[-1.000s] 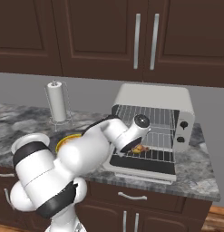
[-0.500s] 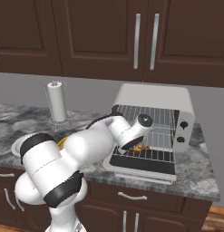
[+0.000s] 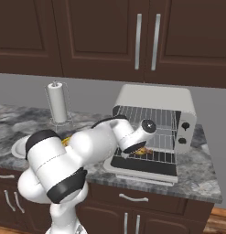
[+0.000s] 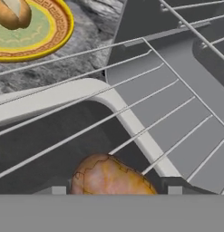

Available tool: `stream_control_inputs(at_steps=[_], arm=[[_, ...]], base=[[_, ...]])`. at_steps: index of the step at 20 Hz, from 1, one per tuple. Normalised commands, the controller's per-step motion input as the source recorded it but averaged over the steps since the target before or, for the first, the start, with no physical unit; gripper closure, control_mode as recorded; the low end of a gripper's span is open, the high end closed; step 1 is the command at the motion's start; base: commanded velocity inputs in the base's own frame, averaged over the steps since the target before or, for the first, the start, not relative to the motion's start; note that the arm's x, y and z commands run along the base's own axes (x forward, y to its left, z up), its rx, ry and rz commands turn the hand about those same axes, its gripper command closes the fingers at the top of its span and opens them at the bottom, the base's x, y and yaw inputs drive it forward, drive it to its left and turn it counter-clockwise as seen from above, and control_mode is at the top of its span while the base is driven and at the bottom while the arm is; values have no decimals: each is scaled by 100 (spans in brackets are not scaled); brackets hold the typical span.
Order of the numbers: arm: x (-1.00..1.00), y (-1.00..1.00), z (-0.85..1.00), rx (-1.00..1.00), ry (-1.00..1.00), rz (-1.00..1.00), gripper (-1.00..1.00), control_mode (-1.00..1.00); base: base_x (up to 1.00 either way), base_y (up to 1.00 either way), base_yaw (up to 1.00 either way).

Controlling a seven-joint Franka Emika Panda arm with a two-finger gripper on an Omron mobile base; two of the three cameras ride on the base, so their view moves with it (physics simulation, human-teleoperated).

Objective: Open the toaster oven door. Place the hotdog bun on the top rack in the toaster oven and place the chicken drumstick on the bottom rack.

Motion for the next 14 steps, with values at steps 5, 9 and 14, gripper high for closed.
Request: stream_control_inputs(at_steps=[5,9,14], arm=[[13,-6,-11,0,-1,0,100,-100],[15,-6,0,0,0,0,100,-100],[0,-8,-8,0,0,0,100,-100]], base=[[0,0,0],[0,0,0],[0,0,0]])
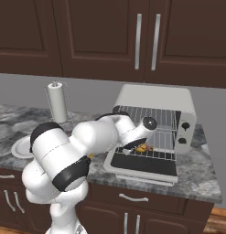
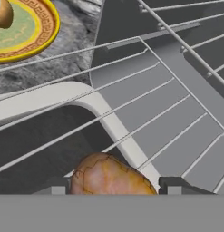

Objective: Open the toaster oven door. Place the hotdog bun on the top rack in the toaster oven and place the chicken drumstick on the bottom rack.

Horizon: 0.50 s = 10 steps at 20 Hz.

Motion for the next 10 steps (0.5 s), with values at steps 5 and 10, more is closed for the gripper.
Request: stream_control_inputs(at_steps=[5,10], arm=[[-1,-5,-11,0,-1,0,-100,-100],[0,-6,0,0,-8,0,-100,-100]], base=[[0,0,0],[0,0,0]])
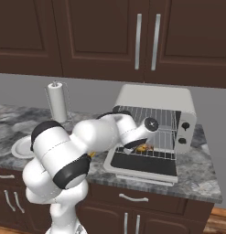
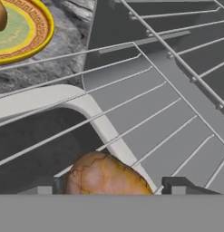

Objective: Open the toaster oven door. Place the hotdog bun on the top rack in the toaster oven and place the chicken drumstick on the bottom rack.

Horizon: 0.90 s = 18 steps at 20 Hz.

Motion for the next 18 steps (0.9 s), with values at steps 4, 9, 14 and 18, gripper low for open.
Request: stream_control_inputs(at_steps=[4,9,14,18], arm=[[0,-5,0,0,-7,0,-100,-100],[3,-1,0,0,-2,0,-100,-100],[6,0,15,0,-1,0,-100,-100],[-1,0,28,0,0,0,-100,-100]], base=[[0,0,0],[0,0,0],[0,0,0],[0,0,0]])
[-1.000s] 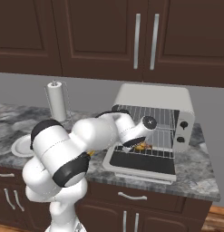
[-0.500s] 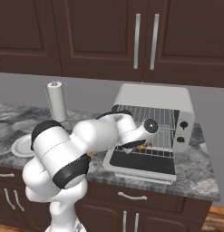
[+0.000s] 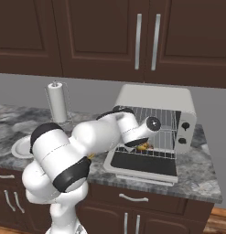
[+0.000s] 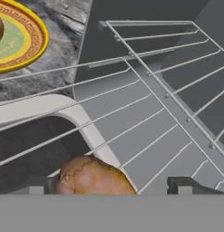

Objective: Open the toaster oven door. Place the hotdog bun on the top rack in the toaster oven and place the chicken drumstick on the bottom rack.

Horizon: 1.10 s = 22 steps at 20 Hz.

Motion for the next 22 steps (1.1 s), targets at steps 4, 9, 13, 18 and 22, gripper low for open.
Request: stream_control_inputs(at_steps=[4,9,13,18,22], arm=[[-11,0,22,0,0,0,-100,-100],[-30,1,8,0,0,-5,-100,-100],[-27,1,20,2,0,-13,-100,-100],[-27,3,20,4,13,-21,-100,-100],[-26,5,14,6,17,-34,-100,-100]], base=[[0,0,0],[0,0,0],[0,0,0],[0,0,0],[0,0,0]])
